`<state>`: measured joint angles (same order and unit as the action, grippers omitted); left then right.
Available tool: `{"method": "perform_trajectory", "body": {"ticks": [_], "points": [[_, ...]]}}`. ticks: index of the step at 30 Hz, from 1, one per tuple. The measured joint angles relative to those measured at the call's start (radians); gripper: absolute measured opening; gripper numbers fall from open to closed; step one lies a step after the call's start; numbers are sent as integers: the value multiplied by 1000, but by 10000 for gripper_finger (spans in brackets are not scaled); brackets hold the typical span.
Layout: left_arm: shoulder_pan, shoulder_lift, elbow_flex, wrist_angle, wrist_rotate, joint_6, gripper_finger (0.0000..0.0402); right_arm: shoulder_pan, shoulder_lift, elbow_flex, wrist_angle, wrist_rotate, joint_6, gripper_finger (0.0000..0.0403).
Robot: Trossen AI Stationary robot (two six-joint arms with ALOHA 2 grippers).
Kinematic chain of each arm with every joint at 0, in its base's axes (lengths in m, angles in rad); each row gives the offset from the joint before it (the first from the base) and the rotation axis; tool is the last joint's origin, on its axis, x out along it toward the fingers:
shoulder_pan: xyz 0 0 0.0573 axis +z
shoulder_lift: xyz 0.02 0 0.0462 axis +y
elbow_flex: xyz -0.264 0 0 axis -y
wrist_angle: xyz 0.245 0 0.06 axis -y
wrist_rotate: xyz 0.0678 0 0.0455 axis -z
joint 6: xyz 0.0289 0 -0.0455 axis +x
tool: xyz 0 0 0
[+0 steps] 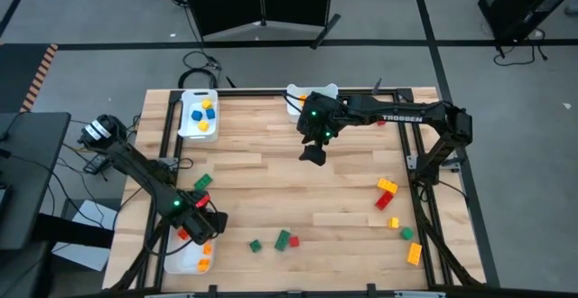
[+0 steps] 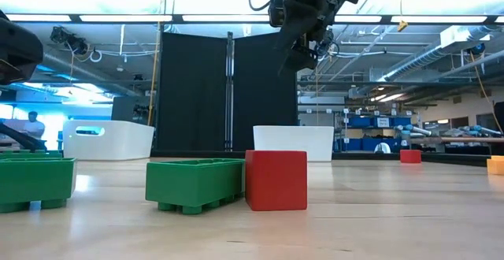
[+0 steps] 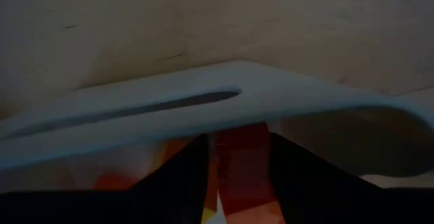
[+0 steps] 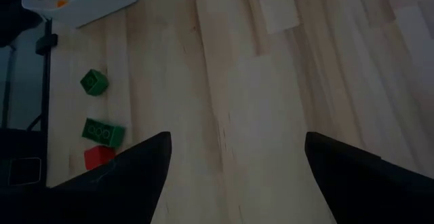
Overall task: Sort blocks by size
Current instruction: Put the red 4 stud game piece into the bottom white bin, then put the yellow 8 stud game piece into the top right white bin
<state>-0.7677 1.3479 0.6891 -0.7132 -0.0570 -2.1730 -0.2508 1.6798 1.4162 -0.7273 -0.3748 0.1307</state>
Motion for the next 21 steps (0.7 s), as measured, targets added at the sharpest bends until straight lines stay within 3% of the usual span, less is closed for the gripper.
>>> {"method": "perform_trajectory", "body": {"ticks": [7,12,21], "points": [[0,0,0,5,4,13,194,0,0,0,0,0,0,350],[0,-6,18,13,14,26,199,1,0,0,0,0,8,350],[0,-9,143,-186,14,75,198,26,0,0,-1,0,8,350]]}}
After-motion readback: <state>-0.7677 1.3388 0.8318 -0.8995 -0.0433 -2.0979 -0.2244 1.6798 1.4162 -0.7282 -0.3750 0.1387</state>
